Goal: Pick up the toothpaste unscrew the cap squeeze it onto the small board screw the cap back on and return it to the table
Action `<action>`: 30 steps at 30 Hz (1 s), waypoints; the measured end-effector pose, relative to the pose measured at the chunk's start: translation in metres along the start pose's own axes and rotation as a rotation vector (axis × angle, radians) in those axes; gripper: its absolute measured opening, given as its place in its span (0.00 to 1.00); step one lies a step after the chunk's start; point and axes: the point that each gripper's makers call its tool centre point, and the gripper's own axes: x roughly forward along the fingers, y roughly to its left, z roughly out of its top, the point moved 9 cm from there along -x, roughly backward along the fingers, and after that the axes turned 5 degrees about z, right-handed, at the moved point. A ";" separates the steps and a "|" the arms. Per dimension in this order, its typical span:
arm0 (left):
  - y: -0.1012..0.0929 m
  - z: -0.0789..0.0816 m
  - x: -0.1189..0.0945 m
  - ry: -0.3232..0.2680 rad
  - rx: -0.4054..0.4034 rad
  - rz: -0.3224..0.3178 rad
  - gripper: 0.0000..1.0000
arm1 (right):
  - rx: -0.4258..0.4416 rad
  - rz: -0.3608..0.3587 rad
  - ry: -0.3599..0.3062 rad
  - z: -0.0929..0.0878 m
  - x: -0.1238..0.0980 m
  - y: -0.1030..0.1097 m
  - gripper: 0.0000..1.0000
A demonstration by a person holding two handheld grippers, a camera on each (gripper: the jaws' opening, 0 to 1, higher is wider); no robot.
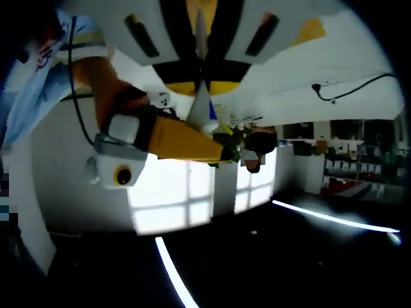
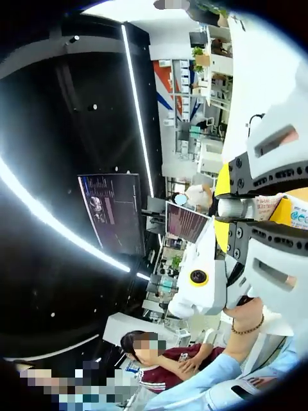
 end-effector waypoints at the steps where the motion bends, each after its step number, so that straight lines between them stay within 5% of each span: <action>1: 0.000 0.000 0.000 0.005 -0.016 -0.027 0.02 | 0.029 0.023 -0.004 -0.001 0.000 -0.001 0.09; 7: 0.007 -0.001 0.001 0.053 0.005 -0.092 0.02 | 0.046 0.129 0.003 -0.006 0.000 -0.009 0.09; 18: 0.015 -0.007 -0.002 0.074 -0.122 -0.453 0.02 | 0.215 0.486 -0.023 -0.010 0.002 -0.012 0.09; 25: 0.020 -0.009 0.007 0.066 -0.130 -0.537 0.02 | 0.252 0.705 -0.093 -0.018 0.006 -0.026 0.10; 30: 0.021 -0.005 0.011 0.047 -0.157 -0.564 0.02 | 0.296 0.773 -0.152 -0.016 0.008 -0.030 0.10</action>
